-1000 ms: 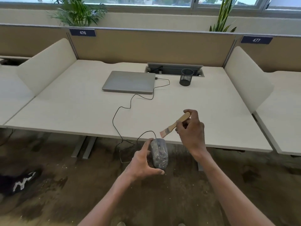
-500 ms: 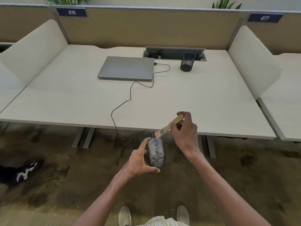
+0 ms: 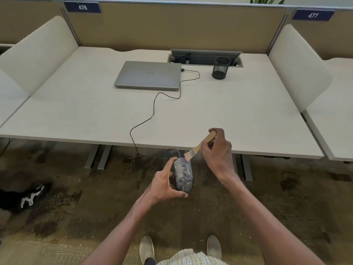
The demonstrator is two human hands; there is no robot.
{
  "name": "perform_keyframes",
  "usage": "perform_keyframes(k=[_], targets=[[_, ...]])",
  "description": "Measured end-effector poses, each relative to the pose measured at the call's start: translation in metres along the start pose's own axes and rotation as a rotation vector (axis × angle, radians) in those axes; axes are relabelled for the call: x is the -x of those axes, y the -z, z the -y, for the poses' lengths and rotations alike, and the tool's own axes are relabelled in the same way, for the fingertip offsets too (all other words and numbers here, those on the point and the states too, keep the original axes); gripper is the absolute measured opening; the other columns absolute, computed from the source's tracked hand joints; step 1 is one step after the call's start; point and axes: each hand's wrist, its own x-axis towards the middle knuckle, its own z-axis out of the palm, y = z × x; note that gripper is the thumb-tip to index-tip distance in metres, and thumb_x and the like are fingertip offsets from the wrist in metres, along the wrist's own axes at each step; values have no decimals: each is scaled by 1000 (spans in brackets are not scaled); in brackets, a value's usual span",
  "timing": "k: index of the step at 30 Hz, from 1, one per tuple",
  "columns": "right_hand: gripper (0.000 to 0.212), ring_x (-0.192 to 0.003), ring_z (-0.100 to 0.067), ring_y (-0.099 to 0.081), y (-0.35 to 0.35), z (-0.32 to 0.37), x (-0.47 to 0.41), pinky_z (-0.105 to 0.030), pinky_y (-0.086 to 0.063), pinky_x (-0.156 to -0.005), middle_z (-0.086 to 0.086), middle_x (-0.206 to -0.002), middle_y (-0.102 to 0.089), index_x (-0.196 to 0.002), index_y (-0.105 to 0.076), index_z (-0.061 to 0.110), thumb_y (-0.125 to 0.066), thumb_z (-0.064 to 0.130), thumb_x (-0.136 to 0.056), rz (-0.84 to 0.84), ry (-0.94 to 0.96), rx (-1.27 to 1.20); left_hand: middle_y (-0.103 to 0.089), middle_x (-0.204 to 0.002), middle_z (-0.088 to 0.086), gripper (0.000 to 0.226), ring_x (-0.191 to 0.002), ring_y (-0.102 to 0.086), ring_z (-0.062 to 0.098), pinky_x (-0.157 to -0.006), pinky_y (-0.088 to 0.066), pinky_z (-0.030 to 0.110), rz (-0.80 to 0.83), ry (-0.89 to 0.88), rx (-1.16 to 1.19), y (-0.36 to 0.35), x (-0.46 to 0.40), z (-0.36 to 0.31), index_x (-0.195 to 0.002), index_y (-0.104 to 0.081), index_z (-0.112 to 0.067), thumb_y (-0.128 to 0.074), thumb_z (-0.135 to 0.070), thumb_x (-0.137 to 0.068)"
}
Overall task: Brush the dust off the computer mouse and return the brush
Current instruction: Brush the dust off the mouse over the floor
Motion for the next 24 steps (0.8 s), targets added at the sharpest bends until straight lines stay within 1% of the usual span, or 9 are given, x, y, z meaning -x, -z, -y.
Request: perform_keyframes(k=[2, 4, 7, 9, 12, 17, 19, 22, 24], targets=[[35, -69, 1, -61, -3, 3, 0, -9, -51, -56, 3, -86, -62, -127, -47, 12, -63, 13, -96, 3, -2, -32, -73, -112, 7, 126, -77, -68, 5, -66, -55, 10, -4, 5, -10, 1, 0, 1, -154, -18, -27, -97, -29, -55], [35, -68, -3, -61, -6, 4, 0, -10, -50, -55, -3, -87, -65, -127, -47, 11, -63, 13, -96, 23, -1, -35, -73, -112, 6, 127, -77, -69, 5, -66, -55, 11, -8, 2, -25, 2, 0, 2, -155, -17, -27, -97, -29, -55], [36, -69, -10, -63, -6, 1, -1, -21, -54, -58, -6, -88, -65, -128, -46, 10, -62, 13, -96, 42, -22, 8, -73, -114, 6, 127, -77, -69, 8, -66, -55, 12, -9, 0, -41, 3, -1, 3, -155, -17, -26, -96, -29, -56], [37, -71, -15, -65, -4, -3, -2, -35, -60, -64, -6, -89, -65, -130, -46, 10, -61, 12, -96, 40, -41, 48, -73, -113, 7, 127, -71, -67, 6, -61, -52, 9, -12, 1, -45, 4, -3, 5, -155, -17, -25, -96, -29, -56], [38, -73, -18, -66, -1, -5, -6, -41, -61, -66, -3, -88, -63, -131, -46, 10, -60, 12, -96, 22, -47, 60, -74, -111, 7, 126, -78, -69, 6, -64, -53, 9, -11, -5, -42, 3, -6, 7, -155, -18, -27, -96, -29, -55], [36, -71, -15, -66, -3, 0, -12, -22, -56, -59, -2, -87, -63, -130, -46, 10, -60, 14, -98, 22, -28, 4, -70, -121, 9, 126, -93, -72, 19, -75, -59, 24, -23, -10, -45, 3, -11, 5, -155, -17, -25, -96, -31, -57], [37, -71, -14, -65, -5, -1, -13, -20, -55, -58, -5, -89, -65, -131, -46, 9, -60, 13, -97, 34, -39, 5, -69, -123, 9, 126, -92, -72, 21, -75, -59, 25, -28, -12, -50, 3, -13, 5, -155, -17, -25, -95, -32, -57], [37, -74, -22, -68, -6, -5, -14, -39, -60, -68, -7, -89, -65, -131, -45, 9, -59, 12, -96, 49, -72, 22, -72, -117, 8, 125, -83, -71, 12, -71, -59, 17, -24, -13, -40, 5, -14, 9, -154, -18, -26, -96, -32, -56], [36, -73, -23, -68, -7, -8, -14, -45, -60, -69, -4, -85, -63, -130, -45, 10, -58, 11, -96, 42, -75, 41, -74, -112, 6, 125, -88, -72, 11, -77, -61, 23, -24, 4, -28, 5, -13, 14, -153, -19, -29, -96, -33, -54]])
